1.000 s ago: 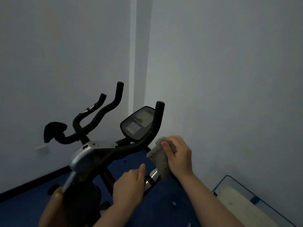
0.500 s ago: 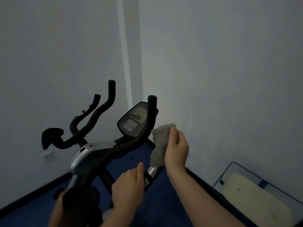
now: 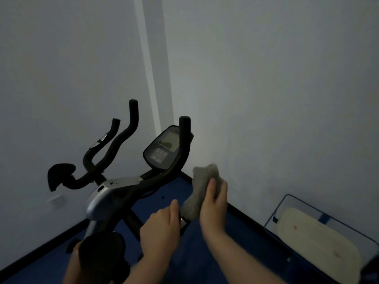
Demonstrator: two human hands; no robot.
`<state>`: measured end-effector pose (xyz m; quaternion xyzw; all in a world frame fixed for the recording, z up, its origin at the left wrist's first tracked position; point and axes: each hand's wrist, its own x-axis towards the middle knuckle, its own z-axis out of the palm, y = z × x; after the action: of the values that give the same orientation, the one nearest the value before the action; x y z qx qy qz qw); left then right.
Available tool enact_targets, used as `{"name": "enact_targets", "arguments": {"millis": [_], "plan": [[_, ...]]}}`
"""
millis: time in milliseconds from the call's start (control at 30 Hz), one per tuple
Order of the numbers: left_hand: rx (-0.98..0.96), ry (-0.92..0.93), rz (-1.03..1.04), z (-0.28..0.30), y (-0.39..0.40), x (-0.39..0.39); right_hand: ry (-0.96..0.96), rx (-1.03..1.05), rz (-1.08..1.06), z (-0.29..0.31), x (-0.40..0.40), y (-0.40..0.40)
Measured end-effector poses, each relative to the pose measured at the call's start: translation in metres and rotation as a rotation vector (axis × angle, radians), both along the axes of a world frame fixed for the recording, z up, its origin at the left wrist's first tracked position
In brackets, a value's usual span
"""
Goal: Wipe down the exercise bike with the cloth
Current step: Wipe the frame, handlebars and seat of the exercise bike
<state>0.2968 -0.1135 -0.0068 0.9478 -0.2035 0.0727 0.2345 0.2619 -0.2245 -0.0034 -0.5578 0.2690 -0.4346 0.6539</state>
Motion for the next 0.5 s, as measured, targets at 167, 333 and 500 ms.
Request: {"name": "enact_targets", "arguments": {"millis": [167, 333, 500], "plan": [[-0.118, 0.032, 0.018, 0.002, -0.003, 0.003, 0.009, -0.04, 0.099, 0.017, 0.003, -0.016], [-0.144, 0.043, -0.009, -0.001, -0.002, 0.001, -0.076, -0.06, 0.003, 0.007, 0.005, -0.001], [-0.166, 0.019, -0.017, -0.001, 0.0, 0.001, -0.056, -0.043, 0.028, -0.001, 0.003, 0.009]]}}
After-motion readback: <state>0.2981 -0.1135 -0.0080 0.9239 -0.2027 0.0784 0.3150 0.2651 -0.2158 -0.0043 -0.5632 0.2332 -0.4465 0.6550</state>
